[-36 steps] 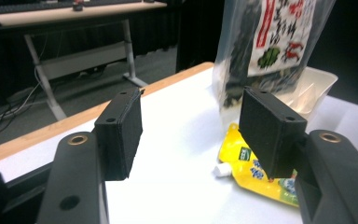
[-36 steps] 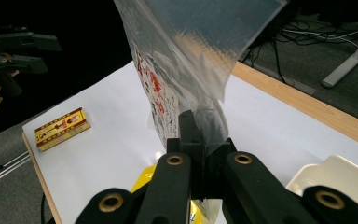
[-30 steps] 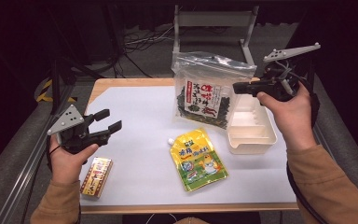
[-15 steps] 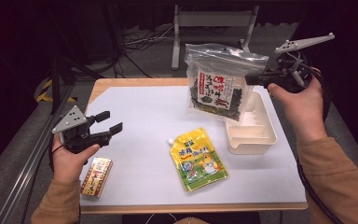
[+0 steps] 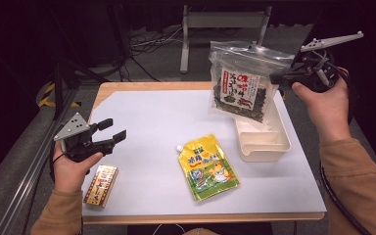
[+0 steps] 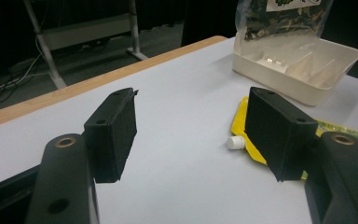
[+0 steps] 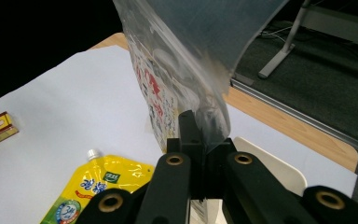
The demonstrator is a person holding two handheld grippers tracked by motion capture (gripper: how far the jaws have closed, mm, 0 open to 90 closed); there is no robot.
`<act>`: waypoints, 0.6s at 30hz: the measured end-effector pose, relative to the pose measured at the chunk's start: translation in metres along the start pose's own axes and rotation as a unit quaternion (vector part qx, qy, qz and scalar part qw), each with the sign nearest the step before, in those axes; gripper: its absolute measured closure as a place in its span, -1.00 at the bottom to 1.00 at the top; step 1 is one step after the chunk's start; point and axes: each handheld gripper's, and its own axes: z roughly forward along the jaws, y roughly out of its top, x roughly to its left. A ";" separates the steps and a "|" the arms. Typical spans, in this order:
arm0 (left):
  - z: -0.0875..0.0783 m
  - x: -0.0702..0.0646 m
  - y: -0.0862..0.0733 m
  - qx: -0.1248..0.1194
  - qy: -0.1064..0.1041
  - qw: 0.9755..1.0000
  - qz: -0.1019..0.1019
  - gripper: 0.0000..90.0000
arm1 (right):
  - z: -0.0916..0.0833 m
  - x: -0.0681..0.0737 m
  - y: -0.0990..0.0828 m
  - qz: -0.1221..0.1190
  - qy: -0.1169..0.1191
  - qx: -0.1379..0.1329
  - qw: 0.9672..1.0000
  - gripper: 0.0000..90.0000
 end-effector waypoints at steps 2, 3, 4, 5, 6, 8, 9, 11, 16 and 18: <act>0.000 -0.001 0.000 0.002 0.002 1.000 -0.001 -0.23 | -0.001 -0.004 -0.001 0.001 -0.005 0.000 1.000 1.00; 0.000 -0.001 0.000 0.002 0.003 1.000 0.000 -0.24 | -0.002 -0.006 -0.001 -0.003 -0.008 -0.001 1.000 1.00; -0.001 -0.001 0.000 0.003 0.003 1.000 0.001 -0.24 | -0.002 -0.007 -0.001 -0.002 -0.011 0.000 1.000 1.00; -0.001 -0.001 0.000 0.002 0.004 1.000 0.000 -0.24 | -0.003 -0.009 -0.002 -0.001 -0.013 0.000 1.000 1.00; -0.001 -0.001 0.000 0.002 0.004 1.000 0.000 -0.24 | -0.003 -0.011 -0.002 -0.002 -0.015 -0.001 1.000 1.00; 0.000 0.000 0.000 0.003 0.005 1.000 0.000 -0.25 | -0.005 -0.014 -0.003 -0.001 -0.019 -0.003 1.000 1.00; 0.000 0.000 -0.001 0.005 0.004 1.000 -0.001 -0.25 | -0.005 -0.016 -0.004 0.001 -0.022 -0.005 1.000 1.00; 0.000 0.000 -0.001 0.005 0.004 1.000 0.000 -0.25 | -0.006 -0.019 -0.005 0.002 -0.026 -0.005 1.000 1.00; 0.001 -0.001 -0.001 0.006 0.003 1.000 -0.003 -0.26 | -0.009 -0.028 -0.008 0.012 -0.040 -0.004 0.999 1.00; 0.001 -0.001 -0.001 0.006 0.004 1.000 -0.003 -0.26 | -0.010 -0.031 -0.010 0.022 -0.047 -0.002 0.999 1.00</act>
